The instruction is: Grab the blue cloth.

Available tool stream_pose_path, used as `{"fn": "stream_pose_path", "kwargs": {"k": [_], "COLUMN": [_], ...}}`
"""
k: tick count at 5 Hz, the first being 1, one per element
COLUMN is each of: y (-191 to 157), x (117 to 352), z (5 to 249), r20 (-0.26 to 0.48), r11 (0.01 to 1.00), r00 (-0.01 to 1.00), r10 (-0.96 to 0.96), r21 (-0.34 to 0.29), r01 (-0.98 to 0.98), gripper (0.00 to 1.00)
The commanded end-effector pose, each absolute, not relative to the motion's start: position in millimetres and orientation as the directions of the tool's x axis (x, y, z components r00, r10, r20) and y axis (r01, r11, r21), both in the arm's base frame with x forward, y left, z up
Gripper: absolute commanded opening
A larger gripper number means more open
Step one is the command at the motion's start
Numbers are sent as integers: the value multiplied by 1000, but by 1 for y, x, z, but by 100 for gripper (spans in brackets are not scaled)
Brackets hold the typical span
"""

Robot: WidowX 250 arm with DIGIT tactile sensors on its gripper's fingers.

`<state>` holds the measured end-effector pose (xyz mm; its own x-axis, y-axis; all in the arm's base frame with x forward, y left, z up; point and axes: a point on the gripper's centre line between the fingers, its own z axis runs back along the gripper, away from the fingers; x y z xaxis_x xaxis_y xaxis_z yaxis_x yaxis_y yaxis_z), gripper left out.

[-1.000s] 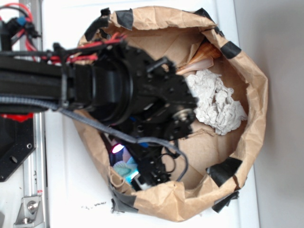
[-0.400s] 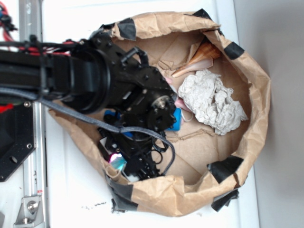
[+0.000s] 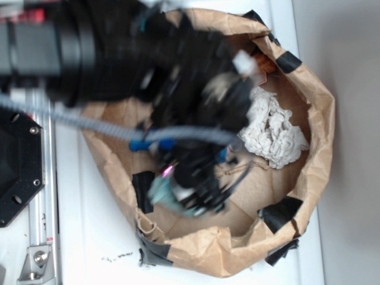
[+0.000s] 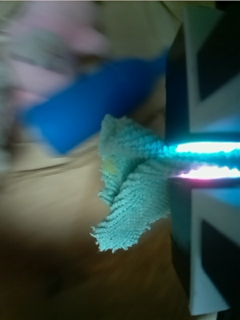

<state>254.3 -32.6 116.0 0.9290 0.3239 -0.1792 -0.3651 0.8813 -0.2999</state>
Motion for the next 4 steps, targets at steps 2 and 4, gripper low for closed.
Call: {"fn": "stream_pose_path", "kwargs": {"k": [2,4], "y": [-47,-37], "x": [238,237], "z": [203,187], "r20": [316,271], "r11": [992,976], "r00": [949,963], "r10": [-22,-2], "r21": [122,210], "r01": [-18,-57], "gripper": [0,0]}}
